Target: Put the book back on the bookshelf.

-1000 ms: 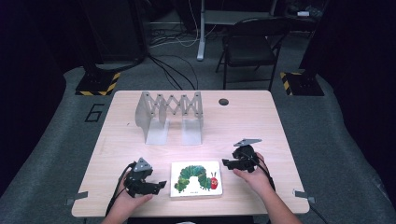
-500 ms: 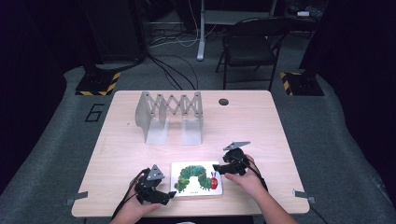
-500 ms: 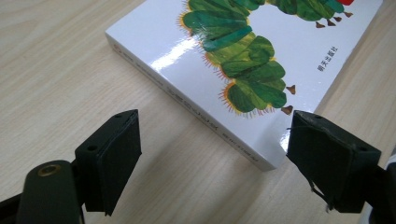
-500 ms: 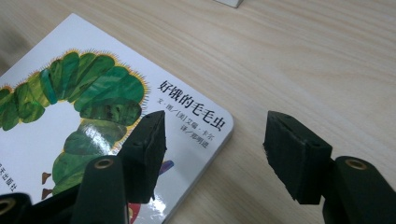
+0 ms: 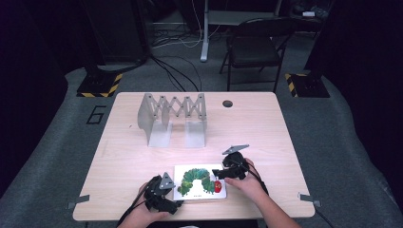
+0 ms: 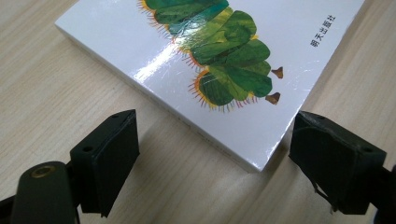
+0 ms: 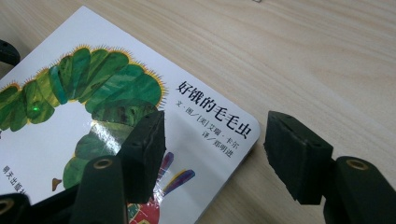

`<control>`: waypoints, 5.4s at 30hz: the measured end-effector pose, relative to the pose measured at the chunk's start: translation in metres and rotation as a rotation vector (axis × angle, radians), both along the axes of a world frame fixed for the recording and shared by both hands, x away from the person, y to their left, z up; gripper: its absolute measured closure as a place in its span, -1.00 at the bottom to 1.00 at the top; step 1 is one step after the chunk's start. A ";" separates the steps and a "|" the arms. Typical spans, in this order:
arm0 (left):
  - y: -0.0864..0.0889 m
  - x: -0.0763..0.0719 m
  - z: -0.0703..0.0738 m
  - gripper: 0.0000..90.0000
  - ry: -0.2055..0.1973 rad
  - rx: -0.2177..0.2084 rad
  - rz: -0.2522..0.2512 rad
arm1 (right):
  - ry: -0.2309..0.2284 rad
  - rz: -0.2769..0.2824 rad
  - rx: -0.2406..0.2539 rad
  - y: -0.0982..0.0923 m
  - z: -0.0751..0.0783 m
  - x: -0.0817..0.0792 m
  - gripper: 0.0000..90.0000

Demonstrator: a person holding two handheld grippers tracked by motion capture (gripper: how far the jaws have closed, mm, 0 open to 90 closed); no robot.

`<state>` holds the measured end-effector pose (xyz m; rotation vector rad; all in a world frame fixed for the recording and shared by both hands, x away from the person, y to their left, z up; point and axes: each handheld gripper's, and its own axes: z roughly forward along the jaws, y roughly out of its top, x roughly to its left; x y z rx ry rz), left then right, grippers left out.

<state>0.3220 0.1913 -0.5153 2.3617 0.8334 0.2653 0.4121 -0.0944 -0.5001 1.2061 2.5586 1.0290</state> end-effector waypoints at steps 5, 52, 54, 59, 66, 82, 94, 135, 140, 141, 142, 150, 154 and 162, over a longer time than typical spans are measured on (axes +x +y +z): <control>-0.007 -0.001 -0.001 -0.64 -0.025 0.011 -0.010 | 0.012 0.003 -0.007 0.004 -0.002 0.001 -0.16; -0.021 0.018 -0.011 -0.82 -0.079 -0.076 0.007 | 0.160 -0.033 -0.086 0.002 0.004 0.038 -0.22; -0.021 0.018 -0.012 -0.85 -0.077 -0.077 0.013 | 0.148 -0.027 -0.081 0.002 0.004 0.037 -0.22; -0.022 0.017 -0.012 -0.88 -0.085 -0.072 0.024 | 0.162 -0.025 -0.080 0.002 0.005 0.034 -0.18; -0.023 0.015 -0.013 -0.95 -0.086 -0.066 0.038 | 0.171 -0.048 -0.056 0.000 0.010 0.033 -0.15; -0.026 0.013 -0.013 -1.00 -0.079 -0.054 0.068 | 0.125 -0.059 -0.058 0.003 0.023 0.028 -0.13; -0.029 0.012 -0.013 -1.00 -0.081 -0.059 0.096 | 0.129 -0.067 -0.026 0.000 0.031 0.025 -0.11; -0.033 0.013 -0.010 -1.00 -0.096 -0.013 0.146 | 0.104 -0.068 -0.046 0.010 0.056 0.018 -0.05; -0.035 0.011 -0.008 -1.00 -0.135 0.017 0.143 | 0.116 -0.062 -0.037 0.011 0.056 0.019 -0.02; -0.035 0.011 -0.008 -1.00 -0.139 0.018 0.138 | 0.115 -0.061 -0.036 0.012 0.056 0.018 -0.02; -0.035 0.011 -0.008 -1.00 -0.141 0.023 0.137 | 0.107 -0.045 -0.051 0.011 0.056 0.019 -0.02; -0.038 0.009 -0.006 -1.00 -0.171 0.047 0.121 | 0.113 -0.049 -0.063 0.013 0.057 0.018 -0.01; -0.040 0.006 -0.006 -0.99 -0.205 0.070 0.120 | 0.108 -0.051 -0.070 0.014 0.057 0.018 -0.01; -0.042 0.004 -0.004 -0.92 -0.219 0.080 0.099 | 0.110 -0.058 -0.066 0.014 0.057 0.017 -0.01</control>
